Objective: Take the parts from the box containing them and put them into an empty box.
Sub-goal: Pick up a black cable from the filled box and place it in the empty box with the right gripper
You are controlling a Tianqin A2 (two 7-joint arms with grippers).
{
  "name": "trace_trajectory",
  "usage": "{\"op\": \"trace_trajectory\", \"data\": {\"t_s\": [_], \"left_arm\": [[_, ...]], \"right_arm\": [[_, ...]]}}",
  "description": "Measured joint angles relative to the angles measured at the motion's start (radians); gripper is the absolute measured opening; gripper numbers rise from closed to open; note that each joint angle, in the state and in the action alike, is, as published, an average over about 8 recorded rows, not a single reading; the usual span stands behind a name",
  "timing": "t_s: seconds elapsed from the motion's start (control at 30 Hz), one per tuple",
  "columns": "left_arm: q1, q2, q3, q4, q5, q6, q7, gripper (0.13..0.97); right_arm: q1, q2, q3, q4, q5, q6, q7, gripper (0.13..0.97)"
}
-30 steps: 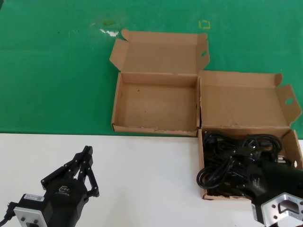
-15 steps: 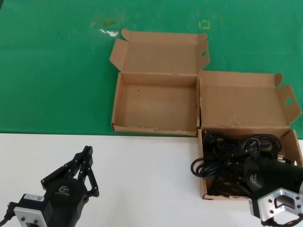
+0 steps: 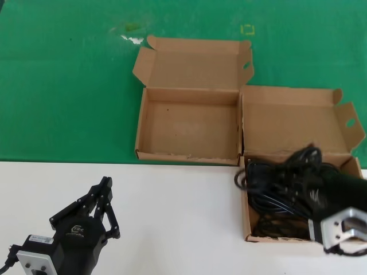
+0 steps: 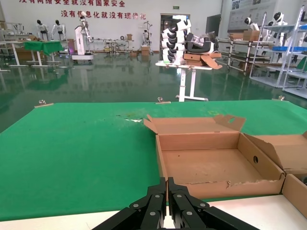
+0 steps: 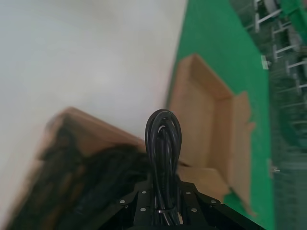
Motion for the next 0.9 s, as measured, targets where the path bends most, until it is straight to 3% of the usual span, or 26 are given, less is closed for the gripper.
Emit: {"op": "trace_trajectory", "data": {"t_s": [0.27,0.6,0.9], "left_arm": [[0.0,0.0,0.0,0.0,0.0,0.0,0.0,0.161],[0.0,0.0,0.0,0.0,0.0,0.0,0.0,0.161],[0.0,0.0,0.0,0.0,0.0,0.0,0.0,0.161]], "right_arm": [[0.063,-0.056,0.018,0.003,-0.038,0.049,-0.002,0.209],[0.144,-0.221,-0.008,-0.163,-0.11,0.164,-0.046,0.208],[0.219,-0.326,-0.074,-0.362,-0.018,0.284,-0.175,0.208]]}}
